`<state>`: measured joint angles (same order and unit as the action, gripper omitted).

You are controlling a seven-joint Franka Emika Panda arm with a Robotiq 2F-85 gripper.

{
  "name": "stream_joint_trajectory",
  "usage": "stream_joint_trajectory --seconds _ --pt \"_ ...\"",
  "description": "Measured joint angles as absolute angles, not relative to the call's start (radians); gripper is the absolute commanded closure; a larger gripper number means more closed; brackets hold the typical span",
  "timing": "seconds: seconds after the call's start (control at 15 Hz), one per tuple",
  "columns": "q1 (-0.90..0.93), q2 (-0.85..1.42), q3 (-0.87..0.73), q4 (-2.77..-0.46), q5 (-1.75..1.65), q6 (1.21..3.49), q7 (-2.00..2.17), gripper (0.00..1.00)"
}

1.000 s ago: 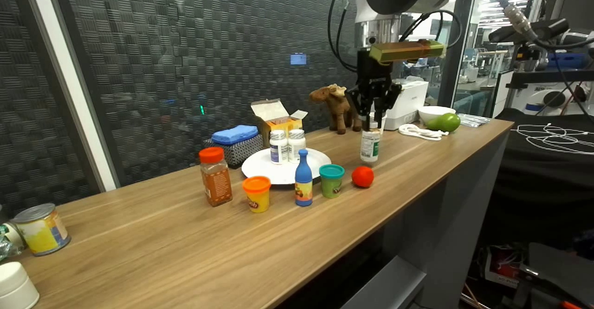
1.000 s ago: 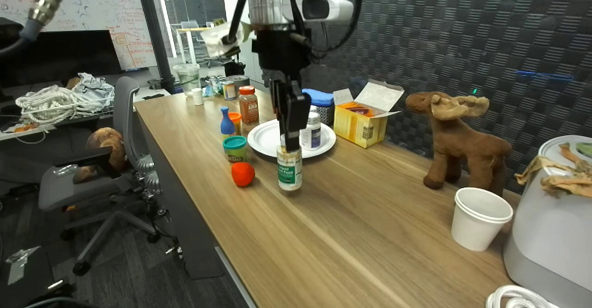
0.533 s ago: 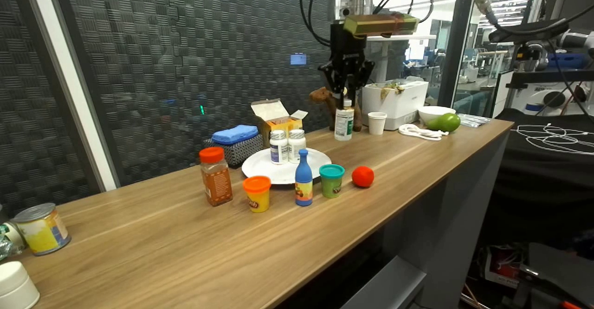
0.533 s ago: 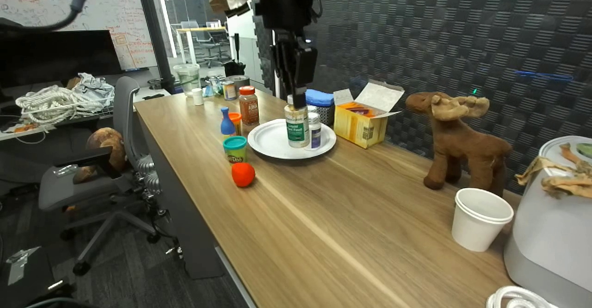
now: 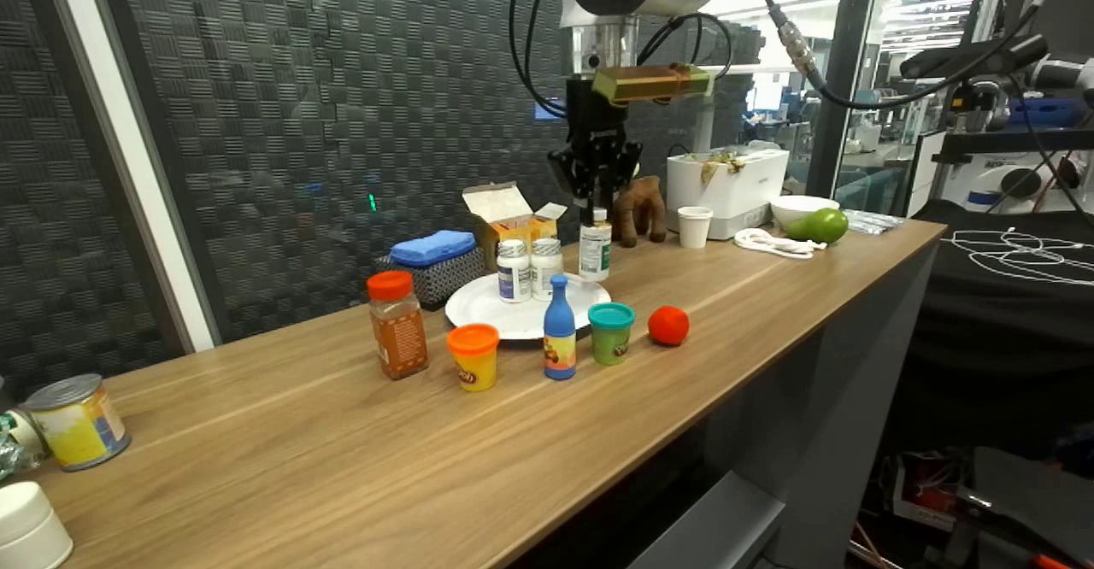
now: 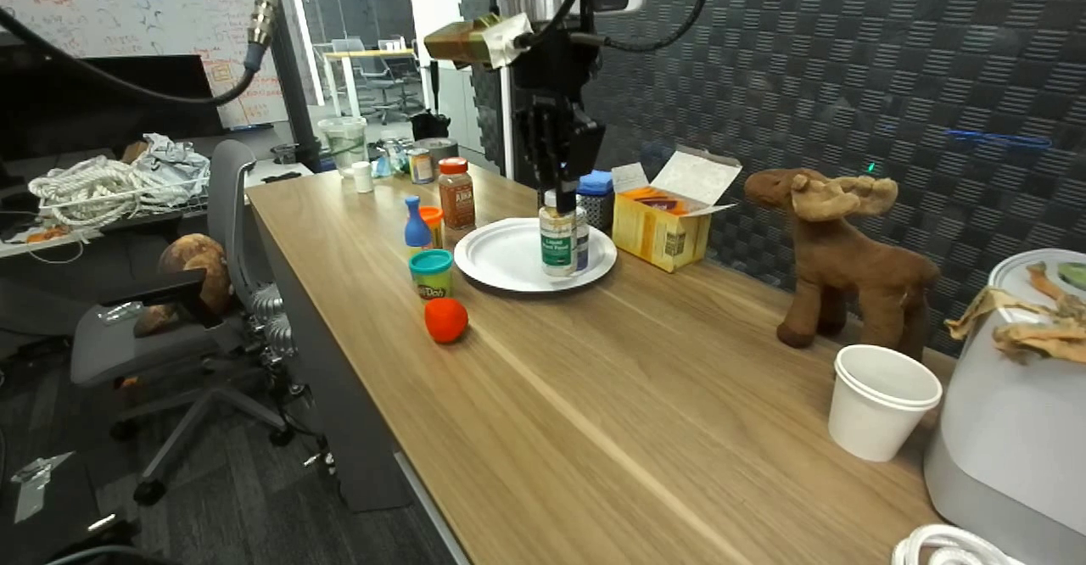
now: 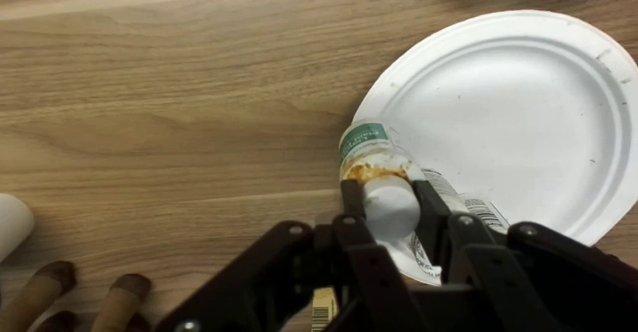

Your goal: Put the bottles and the orange object on the plate

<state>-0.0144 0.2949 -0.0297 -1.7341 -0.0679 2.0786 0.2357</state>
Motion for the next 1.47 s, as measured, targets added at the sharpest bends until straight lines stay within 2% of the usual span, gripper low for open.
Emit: stream_joint_trajectory --seconds 1.07,1.13,1.27,1.47 --pt "-0.005 0.409 -0.004 -1.644 -0.055 2.059 0.091 0.86" --pt "-0.001 0.414 -0.004 -1.64 -0.067 2.059 0.085 0.45" --pt "0.006 0.419 -0.004 -1.632 -0.077 2.055 0.067 0.38" --pt "0.014 0.422 -0.004 -1.632 -0.077 2.054 0.041 0.15"
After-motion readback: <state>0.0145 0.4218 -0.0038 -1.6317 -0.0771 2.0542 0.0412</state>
